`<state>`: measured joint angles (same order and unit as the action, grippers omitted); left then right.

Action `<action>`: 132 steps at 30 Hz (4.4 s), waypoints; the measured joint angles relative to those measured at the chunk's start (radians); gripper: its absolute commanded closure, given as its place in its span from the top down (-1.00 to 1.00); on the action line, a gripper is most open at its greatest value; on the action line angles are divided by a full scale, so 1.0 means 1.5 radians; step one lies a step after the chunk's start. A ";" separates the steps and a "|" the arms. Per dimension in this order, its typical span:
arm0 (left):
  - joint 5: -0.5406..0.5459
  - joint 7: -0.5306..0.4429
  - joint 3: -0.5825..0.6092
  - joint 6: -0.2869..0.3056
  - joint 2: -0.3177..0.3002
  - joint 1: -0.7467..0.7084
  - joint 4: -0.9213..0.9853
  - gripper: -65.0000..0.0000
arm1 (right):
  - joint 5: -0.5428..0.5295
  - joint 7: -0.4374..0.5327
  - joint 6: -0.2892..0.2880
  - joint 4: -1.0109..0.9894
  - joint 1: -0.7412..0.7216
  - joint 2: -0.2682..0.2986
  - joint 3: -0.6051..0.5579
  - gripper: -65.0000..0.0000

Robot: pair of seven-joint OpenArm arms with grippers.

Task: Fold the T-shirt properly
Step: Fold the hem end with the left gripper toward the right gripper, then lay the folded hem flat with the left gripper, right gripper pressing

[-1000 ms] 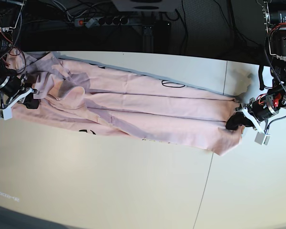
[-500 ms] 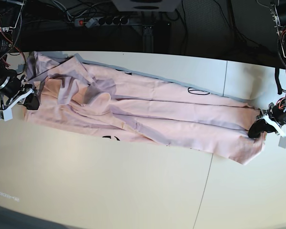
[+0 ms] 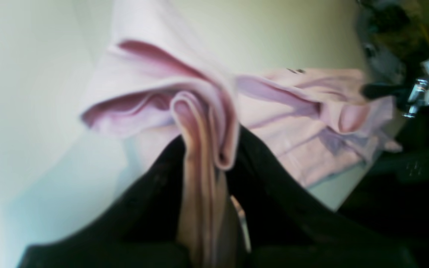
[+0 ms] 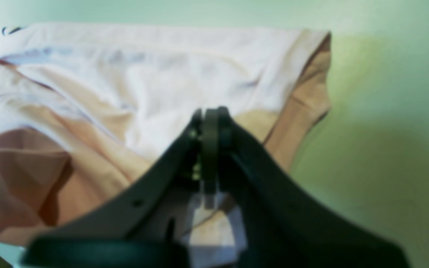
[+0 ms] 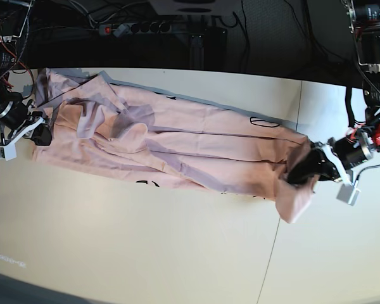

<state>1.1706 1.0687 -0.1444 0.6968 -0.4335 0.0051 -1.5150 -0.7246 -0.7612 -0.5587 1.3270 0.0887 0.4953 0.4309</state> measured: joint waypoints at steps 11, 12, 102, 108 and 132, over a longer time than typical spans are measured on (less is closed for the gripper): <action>-0.149 -0.020 0.224 0.000 0.150 0.007 -0.118 -1.00 | -0.001 0.001 0.000 0.001 0.000 0.000 0.000 -1.00; -0.171 -0.025 0.241 0.000 0.163 0.011 -0.118 -1.00 | -0.001 0.001 0.000 0.001 0.000 0.000 0.000 -1.00; -0.453 -0.152 0.339 0.000 0.383 0.058 0.067 -1.00 | -0.210 -0.090 -0.002 0.124 0.000 -0.064 -0.038 -1.00; -0.395 -0.124 0.285 0.000 0.387 0.093 0.033 -1.00 | -0.225 -0.104 -0.002 0.204 -0.001 -0.065 -0.111 -1.00; -0.359 -0.121 0.165 0.000 0.207 0.060 0.034 -1.00 | -0.013 -0.012 -0.001 0.134 -0.002 -0.057 -0.290 -1.00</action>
<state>0.6323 0.8867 0.1032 0.6968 -0.1238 0.0944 -1.4647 -0.7437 -0.7788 -0.5602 1.5284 0.0853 0.4091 -0.0040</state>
